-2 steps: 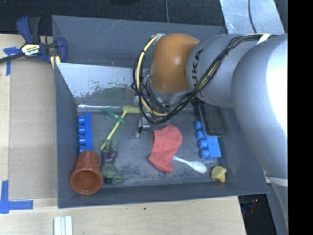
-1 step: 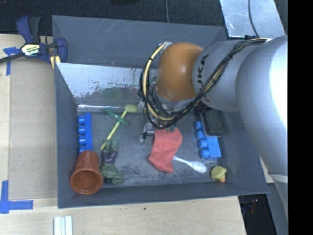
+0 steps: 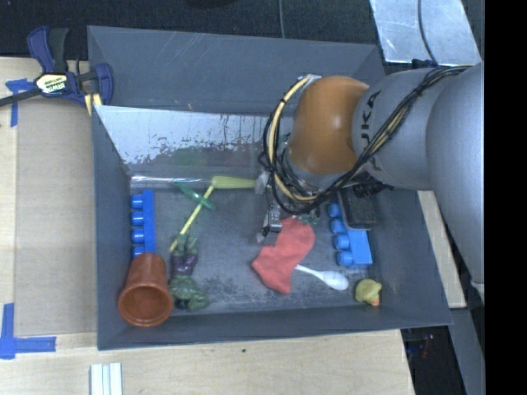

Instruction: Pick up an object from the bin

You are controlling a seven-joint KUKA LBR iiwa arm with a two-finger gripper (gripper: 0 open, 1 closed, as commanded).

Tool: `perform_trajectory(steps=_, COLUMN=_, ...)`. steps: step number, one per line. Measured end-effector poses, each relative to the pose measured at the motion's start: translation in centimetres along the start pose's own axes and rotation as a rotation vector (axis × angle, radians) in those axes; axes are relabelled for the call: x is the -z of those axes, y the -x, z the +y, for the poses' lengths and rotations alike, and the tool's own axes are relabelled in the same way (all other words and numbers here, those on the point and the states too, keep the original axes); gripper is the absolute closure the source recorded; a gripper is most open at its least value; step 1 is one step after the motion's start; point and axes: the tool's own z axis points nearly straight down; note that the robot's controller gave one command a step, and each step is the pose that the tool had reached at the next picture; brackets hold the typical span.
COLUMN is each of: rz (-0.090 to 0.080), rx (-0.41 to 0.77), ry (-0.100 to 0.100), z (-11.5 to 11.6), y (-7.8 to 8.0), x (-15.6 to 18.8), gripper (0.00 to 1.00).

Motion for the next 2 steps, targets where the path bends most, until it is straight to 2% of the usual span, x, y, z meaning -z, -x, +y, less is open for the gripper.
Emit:
perform_trajectory(steps=1, rz=-0.004, rx=0.064, ry=0.001, z=-3.2, y=-3.5, x=3.6, gripper=0.0)
perform_trajectory(steps=2, rz=-0.005, rx=0.033, ry=0.001, z=-5.5, y=-3.1, x=1.2, gripper=0.0)
